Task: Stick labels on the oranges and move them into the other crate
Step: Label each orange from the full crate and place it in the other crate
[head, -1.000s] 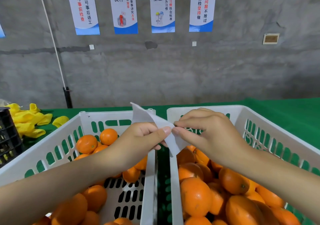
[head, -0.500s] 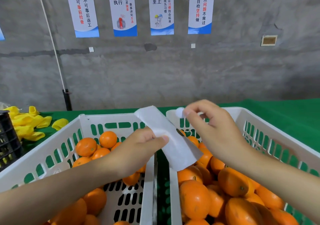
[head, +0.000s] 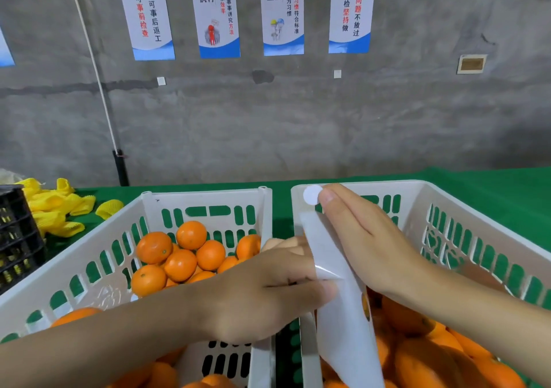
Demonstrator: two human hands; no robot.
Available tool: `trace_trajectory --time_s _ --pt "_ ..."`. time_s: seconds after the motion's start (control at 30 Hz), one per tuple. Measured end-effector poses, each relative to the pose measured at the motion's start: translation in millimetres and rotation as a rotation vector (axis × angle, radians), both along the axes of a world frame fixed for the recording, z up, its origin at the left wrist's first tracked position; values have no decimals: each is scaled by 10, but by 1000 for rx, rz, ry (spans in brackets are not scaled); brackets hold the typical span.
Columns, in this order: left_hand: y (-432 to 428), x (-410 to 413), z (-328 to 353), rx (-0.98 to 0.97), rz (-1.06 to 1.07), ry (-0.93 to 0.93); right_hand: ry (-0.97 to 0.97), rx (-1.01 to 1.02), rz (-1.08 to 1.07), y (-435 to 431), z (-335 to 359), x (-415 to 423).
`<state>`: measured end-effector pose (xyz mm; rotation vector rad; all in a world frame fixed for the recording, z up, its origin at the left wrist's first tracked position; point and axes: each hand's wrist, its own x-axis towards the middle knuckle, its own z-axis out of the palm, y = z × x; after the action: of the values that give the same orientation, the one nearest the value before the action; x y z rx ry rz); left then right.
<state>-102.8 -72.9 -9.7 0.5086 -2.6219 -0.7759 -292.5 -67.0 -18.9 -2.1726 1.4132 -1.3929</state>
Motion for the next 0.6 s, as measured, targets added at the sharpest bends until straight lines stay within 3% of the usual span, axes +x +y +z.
trace_trajectory --time_s 0.1,0.2,0.3,0.4,0.47,0.5,0.53,0.6 --pt "-91 33 55 -541 -6 -100 -17 38 -67 -60 13 -50" --pt "-377 241 119 -804 93 -23 63 126 -68 -98 46 -124" --pt "-735 406 81 -622 501 -71 274 232 -82 -66 30 -136" --pt "-1097 664 -206 -310 727 -603 445 208 -160 -32 -15 -130" --pt "-1162 799 -420 -160 700 -1027 453 185 -190 -43 -5 -137" --pt "-1175 838 -518 -110 672 -1143 459 187 -204 -52 3 -148" --pt "-1190 855 -610 -86 652 -1174 470 198 -214 -61 6 -162" --pt "-1190 809 -739 -71 614 -1029 497 235 -210 -49 -5 -166"
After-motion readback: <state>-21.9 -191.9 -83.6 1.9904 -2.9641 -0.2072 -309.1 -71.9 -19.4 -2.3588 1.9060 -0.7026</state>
